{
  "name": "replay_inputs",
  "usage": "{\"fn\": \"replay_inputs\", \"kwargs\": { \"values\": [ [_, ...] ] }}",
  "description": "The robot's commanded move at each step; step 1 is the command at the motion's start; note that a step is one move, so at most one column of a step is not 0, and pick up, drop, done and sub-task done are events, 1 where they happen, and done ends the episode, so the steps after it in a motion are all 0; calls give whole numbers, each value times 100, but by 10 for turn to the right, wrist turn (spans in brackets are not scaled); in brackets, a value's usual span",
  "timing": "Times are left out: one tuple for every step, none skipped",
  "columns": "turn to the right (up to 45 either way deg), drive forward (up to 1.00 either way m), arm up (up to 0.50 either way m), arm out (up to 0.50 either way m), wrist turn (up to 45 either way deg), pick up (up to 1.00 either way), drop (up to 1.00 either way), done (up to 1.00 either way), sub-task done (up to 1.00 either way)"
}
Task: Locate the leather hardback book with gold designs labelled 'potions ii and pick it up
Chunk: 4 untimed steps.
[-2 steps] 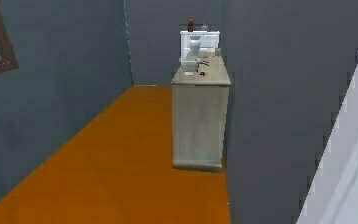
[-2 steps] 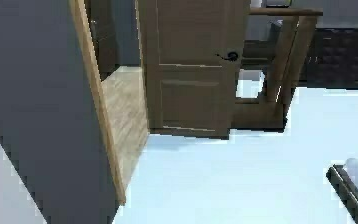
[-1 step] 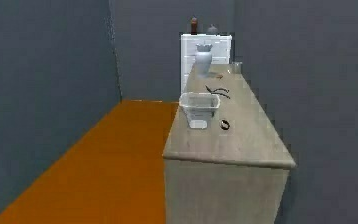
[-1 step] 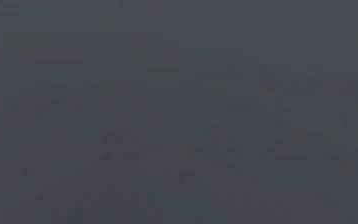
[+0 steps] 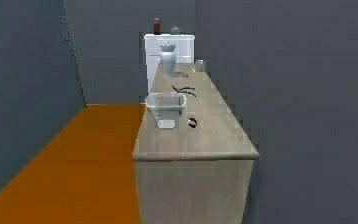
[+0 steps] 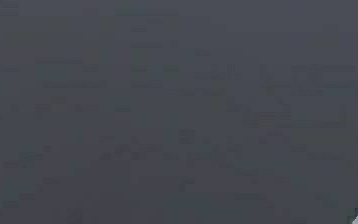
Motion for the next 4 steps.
{"fn": "replay_inputs", "kwargs": {
  "values": [
    [0,35,0,0,0,0,0,0,0],
    [-450,0,0,0,0,0,0,0,0],
    [-420,0,0,0,0,0,0,0,0],
    [-60,0,0,0,0,0,0,0,0]
  ]
}}
